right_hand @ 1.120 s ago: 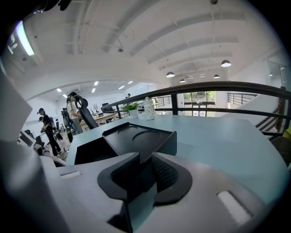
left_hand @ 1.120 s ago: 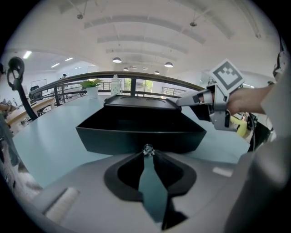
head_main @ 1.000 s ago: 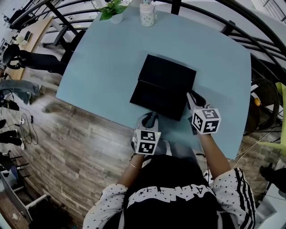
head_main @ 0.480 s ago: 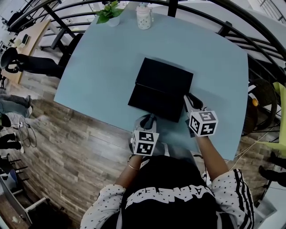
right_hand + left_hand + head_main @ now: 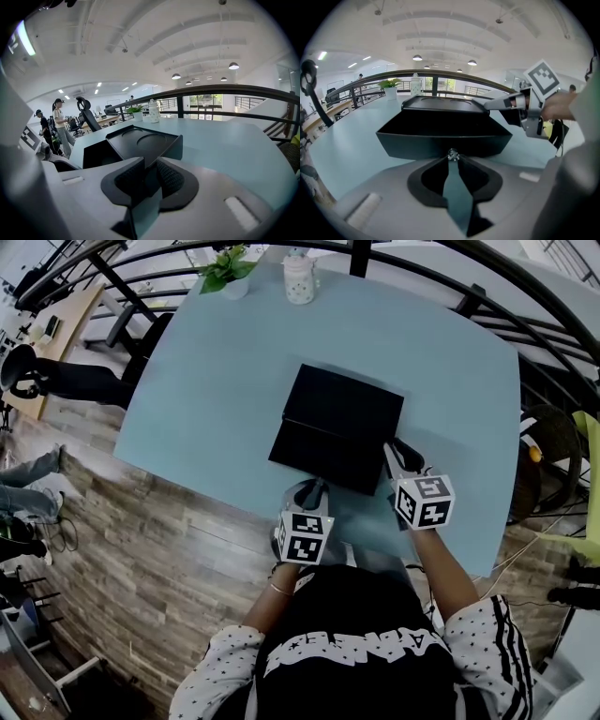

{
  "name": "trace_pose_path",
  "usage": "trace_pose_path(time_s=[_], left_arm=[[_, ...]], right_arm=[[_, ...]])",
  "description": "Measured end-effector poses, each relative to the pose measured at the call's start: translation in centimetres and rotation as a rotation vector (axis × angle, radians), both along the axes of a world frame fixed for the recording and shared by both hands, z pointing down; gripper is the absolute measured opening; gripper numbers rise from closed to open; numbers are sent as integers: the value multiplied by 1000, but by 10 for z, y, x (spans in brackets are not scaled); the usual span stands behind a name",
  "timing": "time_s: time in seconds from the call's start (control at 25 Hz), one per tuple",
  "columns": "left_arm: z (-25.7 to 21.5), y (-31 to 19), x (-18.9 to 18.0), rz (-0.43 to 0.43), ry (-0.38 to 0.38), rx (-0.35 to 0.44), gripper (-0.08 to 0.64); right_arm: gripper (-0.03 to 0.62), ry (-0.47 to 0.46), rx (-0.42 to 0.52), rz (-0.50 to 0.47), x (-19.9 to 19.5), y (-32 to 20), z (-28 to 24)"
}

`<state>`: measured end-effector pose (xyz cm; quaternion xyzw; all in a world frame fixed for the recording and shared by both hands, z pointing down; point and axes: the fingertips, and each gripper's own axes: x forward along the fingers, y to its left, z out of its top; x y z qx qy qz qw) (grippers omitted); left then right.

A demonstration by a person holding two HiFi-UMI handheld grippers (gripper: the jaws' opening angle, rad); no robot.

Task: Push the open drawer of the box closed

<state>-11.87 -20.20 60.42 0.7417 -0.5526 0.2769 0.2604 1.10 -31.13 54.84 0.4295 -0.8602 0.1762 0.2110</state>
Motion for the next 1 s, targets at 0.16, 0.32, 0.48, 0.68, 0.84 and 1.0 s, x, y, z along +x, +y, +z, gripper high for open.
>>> trace_pose_path(time_s=[0.16, 0.32, 0.48, 0.68, 0.84, 1.0], left_arm=[[0, -5, 1, 8, -1, -1, 0], [0, -10, 4, 23, -2, -5, 0], [1, -16, 5, 30, -2, -5, 0], [1, -23, 4, 37, -2, -5, 0], [2, -28, 4, 43, -1, -7, 0], [2, -33, 4, 49, -1, -8, 0]], right_arm=[[72, 3, -2, -4, 0, 0, 0], [74, 13, 0, -14, -1, 0, 0], [72, 14, 0, -16, -1, 0, 1], [72, 16, -3, -15, -1, 0, 0], [72, 15, -5, -13, -1, 0, 1], [72, 16, -4, -13, -1, 0, 1]])
